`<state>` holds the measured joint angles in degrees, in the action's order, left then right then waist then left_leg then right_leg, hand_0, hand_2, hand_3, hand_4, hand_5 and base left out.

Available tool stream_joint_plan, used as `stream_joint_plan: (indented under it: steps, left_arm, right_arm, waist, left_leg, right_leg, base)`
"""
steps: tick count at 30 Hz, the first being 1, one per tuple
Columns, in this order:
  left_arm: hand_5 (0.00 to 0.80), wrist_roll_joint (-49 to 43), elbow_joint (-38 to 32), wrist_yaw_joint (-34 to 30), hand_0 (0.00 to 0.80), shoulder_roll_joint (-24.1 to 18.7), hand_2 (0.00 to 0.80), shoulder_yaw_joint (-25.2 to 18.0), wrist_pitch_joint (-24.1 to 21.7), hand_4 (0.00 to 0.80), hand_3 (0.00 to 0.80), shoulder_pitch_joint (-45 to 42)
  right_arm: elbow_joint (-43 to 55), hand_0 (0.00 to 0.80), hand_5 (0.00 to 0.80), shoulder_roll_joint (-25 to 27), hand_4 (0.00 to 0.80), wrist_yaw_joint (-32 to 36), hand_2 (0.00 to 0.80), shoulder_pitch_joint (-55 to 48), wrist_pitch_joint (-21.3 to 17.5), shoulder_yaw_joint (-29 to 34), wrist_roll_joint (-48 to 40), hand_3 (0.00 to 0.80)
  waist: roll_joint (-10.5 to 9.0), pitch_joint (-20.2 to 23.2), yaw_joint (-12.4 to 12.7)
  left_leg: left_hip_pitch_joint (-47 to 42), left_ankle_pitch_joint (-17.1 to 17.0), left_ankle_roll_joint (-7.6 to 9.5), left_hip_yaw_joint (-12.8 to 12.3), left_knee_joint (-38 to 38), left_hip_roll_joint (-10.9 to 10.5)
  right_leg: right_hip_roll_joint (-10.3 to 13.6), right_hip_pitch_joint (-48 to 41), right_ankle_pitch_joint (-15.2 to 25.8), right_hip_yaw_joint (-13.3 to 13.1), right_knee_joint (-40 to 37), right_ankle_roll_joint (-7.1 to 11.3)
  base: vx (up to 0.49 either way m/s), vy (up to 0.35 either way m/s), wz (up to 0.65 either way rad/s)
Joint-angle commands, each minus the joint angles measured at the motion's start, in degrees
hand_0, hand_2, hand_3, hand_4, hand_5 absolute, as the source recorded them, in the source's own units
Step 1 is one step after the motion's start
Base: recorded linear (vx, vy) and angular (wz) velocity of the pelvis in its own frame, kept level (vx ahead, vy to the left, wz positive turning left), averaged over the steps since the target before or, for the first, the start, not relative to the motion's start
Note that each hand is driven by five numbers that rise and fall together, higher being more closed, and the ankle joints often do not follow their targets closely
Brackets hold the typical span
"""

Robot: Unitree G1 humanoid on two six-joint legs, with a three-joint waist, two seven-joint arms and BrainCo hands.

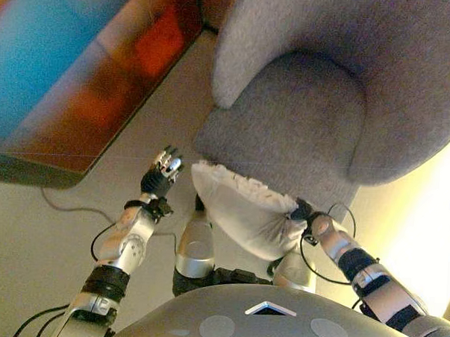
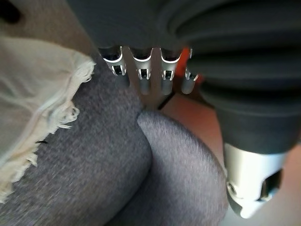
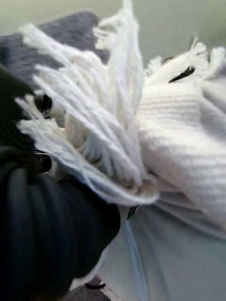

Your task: Pick up the cushion and take it to the sofa

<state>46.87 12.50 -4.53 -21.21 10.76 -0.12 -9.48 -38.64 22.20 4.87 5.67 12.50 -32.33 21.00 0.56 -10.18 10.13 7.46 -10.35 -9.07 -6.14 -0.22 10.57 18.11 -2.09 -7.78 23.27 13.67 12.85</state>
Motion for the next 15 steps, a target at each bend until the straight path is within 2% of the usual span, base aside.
stream_joint_plan:
  steps: [1,7,10,12,15]
  left_arm:
    - [0.000,-2.2,-2.9,-2.0,0.000,-1.0,0.000,-2.9,0.3,0.000,0.000,1.7]
    - [0.000,-1.8,-2.2,-1.0,0.000,-0.7,0.000,-4.8,2.4,0.000,0.000,1.7]
    - [0.000,-1.2,-1.7,-0.7,0.000,-0.7,0.000,-5.4,3.5,0.000,0.000,2.4]
    - [0.000,-0.5,-1.4,-0.1,0.000,-0.3,0.000,-5.9,3.8,0.000,0.000,2.7]
    - [0.000,-0.5,-1.8,0.5,0.000,0.6,0.000,-6.8,3.0,0.000,0.000,2.3]
  right_arm:
    - [7.1,0.800,0.800,5.2,0.800,2.0,0.800,5.0,-0.5,4.1,5.3,0.800]
    - [13.1,0.800,0.800,8.0,0.800,7.8,0.800,4.3,-2.5,5.5,8.8,0.800]
    - [17.1,0.800,0.800,10.6,0.800,7.4,0.800,4.2,-2.5,8.4,1.7,0.800]
    - [20.2,0.800,0.800,11.6,0.800,4.3,0.800,3.8,-2.6,12.5,-6.4,0.800]
    - [23.4,0.800,0.800,10.6,0.800,-1.9,0.800,2.4,-3.8,18.7,-17.0,0.800]
  waist:
    - [-1.85,2.5,-0.4]
    - [-2.49,4.6,-1.3]
    - [-2.53,5.4,-1.9]
    - [-2.49,5.9,-2.6]
    - [-2.36,6.4,-3.6]
  left_leg:
    - [-4.3,6.5,-2.47,-0.5,6.1,4.1]
    - [-7.1,6.6,-2.51,-1.7,4.6,4.4]
    - [-8.4,6.4,-2.36,-2.1,3.2,4.4]
    - [-9.2,6.2,-2.28,-2.5,2.1,4.3]
    - [-10.0,6.3,-2.20,-3.2,1.5,4.3]
  right_leg:
    - [2.3,0.6,12.5,-0.1,-7.9,1.98]
    - [1.8,-1.3,13.4,-0.1,-9.7,2.00]
    - [1.7,-1.9,13.8,0.0,-10.2,1.97]
    - [1.6,-2.2,14.3,0.1,-10.8,1.92]
    - [1.3,-2.2,14.8,-0.1,-11.6,1.91]
  base:
    - [0.048,-0.008,0.00]
    - [0.037,-0.001,0.00]
    - [0.025,0.016,-0.09]
    - [0.025,0.014,-0.04]
    - [0.005,0.000,-0.01]
